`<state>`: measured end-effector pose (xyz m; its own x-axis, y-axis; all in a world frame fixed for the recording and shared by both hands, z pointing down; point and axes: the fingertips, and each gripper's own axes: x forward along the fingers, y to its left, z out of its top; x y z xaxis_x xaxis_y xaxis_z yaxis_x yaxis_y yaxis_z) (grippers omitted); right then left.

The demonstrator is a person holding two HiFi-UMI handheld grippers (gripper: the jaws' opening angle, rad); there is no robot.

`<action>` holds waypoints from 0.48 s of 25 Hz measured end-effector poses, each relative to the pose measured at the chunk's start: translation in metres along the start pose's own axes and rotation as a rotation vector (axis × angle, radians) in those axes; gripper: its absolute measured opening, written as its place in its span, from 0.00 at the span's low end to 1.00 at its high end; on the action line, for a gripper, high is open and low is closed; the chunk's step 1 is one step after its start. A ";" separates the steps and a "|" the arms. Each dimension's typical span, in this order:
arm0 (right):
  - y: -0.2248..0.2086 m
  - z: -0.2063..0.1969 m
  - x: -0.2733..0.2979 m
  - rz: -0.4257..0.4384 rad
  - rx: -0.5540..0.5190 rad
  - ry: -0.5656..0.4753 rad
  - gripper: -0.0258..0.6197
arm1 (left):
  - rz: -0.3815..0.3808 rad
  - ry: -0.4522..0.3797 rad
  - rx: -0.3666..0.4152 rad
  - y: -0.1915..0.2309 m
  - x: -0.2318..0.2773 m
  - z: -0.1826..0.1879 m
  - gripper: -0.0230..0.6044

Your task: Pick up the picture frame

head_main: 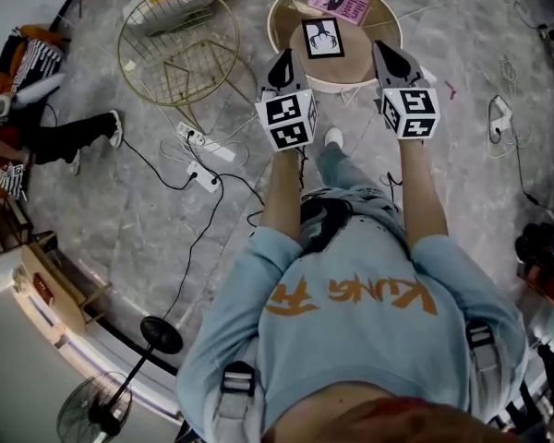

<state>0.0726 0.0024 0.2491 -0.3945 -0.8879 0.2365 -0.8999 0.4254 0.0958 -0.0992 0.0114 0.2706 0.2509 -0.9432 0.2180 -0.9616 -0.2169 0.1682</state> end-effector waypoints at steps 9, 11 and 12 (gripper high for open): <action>-0.090 -0.029 0.071 -0.016 0.024 0.061 0.04 | -0.028 0.095 -0.053 -0.027 0.125 -0.022 0.07; -0.116 -0.036 0.081 -0.037 0.034 0.072 0.04 | -0.042 0.110 -0.049 -0.034 0.150 -0.024 0.07; -0.129 -0.039 0.087 -0.049 0.041 0.076 0.04 | -0.046 0.116 -0.046 -0.038 0.162 -0.025 0.07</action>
<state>0.1620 -0.1227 0.2945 -0.3362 -0.8910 0.3052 -0.9252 0.3730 0.0698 -0.0195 -0.1264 0.3234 0.3087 -0.8962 0.3186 -0.9432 -0.2454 0.2238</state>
